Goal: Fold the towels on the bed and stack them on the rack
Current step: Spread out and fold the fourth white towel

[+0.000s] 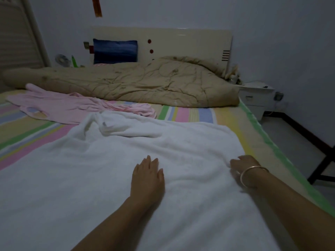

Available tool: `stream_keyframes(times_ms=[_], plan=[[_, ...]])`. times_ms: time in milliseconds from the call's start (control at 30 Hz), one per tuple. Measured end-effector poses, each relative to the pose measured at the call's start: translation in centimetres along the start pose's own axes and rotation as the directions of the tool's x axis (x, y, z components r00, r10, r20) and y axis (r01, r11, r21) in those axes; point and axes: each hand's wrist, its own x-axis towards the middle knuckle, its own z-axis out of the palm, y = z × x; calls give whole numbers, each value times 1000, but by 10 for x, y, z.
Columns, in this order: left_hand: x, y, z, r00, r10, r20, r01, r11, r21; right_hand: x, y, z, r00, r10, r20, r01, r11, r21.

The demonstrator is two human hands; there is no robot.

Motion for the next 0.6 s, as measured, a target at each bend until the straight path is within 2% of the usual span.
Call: stream_keyframes(times_ms=[133, 267, 333, 400, 467, 533, 600], plan=[[23, 5, 14, 999, 40, -21, -40, 999, 21, 19, -22, 3, 994, 55, 91, -81, 946, 313], [72, 9, 28, 975, 127, -183, -135, 990, -30, 50, -35, 4, 968, 42, 247, -111, 955, 275], [109, 16, 29, 957, 172, -234, -181, 983, -16, 63, -38, 8, 970, 56, 237, -100, 979, 178], [140, 26, 21, 968, 192, -164, -191, 981, 21, 69, -45, 14, 991, 26, 131, -33, 998, 56], [171, 37, 17, 978, 204, -46, -200, 977, 72, 87, -51, 21, 998, -34, 54, 33, 999, 13], [192, 42, 15, 980, 196, 42, -200, 973, 113, 100, -59, 29, 990, -109, 85, 107, 994, 32], [204, 41, 15, 972, 181, 152, -199, 974, 112, 101, -66, 34, 982, -133, 132, 120, 988, 101]])
